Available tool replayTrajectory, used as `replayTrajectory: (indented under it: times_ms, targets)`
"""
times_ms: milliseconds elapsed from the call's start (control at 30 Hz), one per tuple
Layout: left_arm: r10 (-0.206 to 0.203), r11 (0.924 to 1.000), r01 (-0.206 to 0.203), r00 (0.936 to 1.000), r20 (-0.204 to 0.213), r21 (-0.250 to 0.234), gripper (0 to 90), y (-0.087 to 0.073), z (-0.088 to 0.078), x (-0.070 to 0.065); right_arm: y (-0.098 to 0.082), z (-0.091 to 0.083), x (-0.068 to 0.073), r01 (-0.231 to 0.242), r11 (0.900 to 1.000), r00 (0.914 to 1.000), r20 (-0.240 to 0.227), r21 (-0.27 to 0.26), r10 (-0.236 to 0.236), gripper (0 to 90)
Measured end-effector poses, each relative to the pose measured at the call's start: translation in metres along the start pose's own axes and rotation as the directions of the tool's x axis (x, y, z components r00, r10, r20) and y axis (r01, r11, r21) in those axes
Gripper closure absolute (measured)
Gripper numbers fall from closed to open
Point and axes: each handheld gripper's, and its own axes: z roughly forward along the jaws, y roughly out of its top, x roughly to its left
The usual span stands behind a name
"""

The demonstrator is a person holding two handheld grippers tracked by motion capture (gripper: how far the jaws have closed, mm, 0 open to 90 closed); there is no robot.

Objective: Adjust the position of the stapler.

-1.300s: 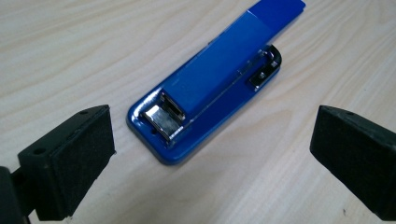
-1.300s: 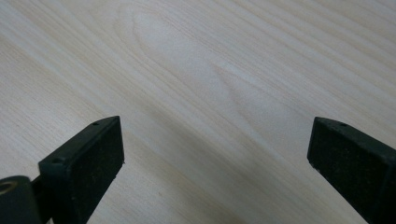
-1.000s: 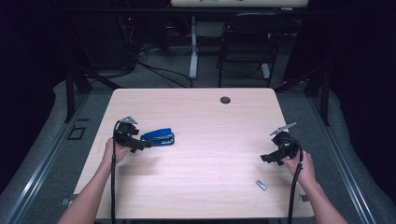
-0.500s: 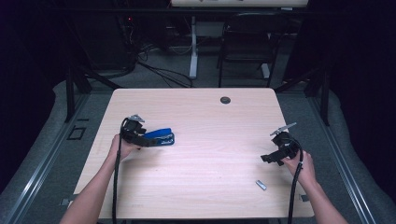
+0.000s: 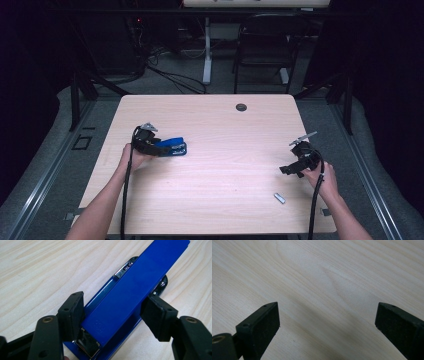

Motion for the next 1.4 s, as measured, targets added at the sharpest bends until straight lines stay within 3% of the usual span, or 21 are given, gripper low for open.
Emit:
replayTrajectory:
  times_ms: [767, 867, 1233, 1400]
  targets:
    - [0.034, 0.9981, -0.035, 0.9993, 0.016, 0.05, 47.4, -0.001, -0.006, -0.005, -0.001, -0.002, -0.002, -0.003, 1.0, 0.9997, 0.025, 0.01, 0.003, 6.3]
    - [0.026, 0.9981, -0.027, 0.9994, 0.025, 0.056, 49.8, -0.002, -0.007, -0.007, -0.001, -0.002, -0.002, -0.005, 1.0, 0.9993, 0.037, 0.01, 0.005, 6.4]
    - [0.027, 0.994, -0.032, 0.9987, 0.043, 0.104, 54.8, -0.001, -0.01, -0.014, -0.001, -0.002, -0.003, -0.012, 1.0, 0.9998, 0.015, 0.012, 0.012, 6.4]
    - [0.016, 0.9955, -0.021, 0.9988, 0.046, 0.093, 52.8, -0.002, -0.01, -0.013, -0.001, -0.002, -0.003, -0.013, 1.0, 0.9997, 0.023, 0.013, 0.013, 6.4]
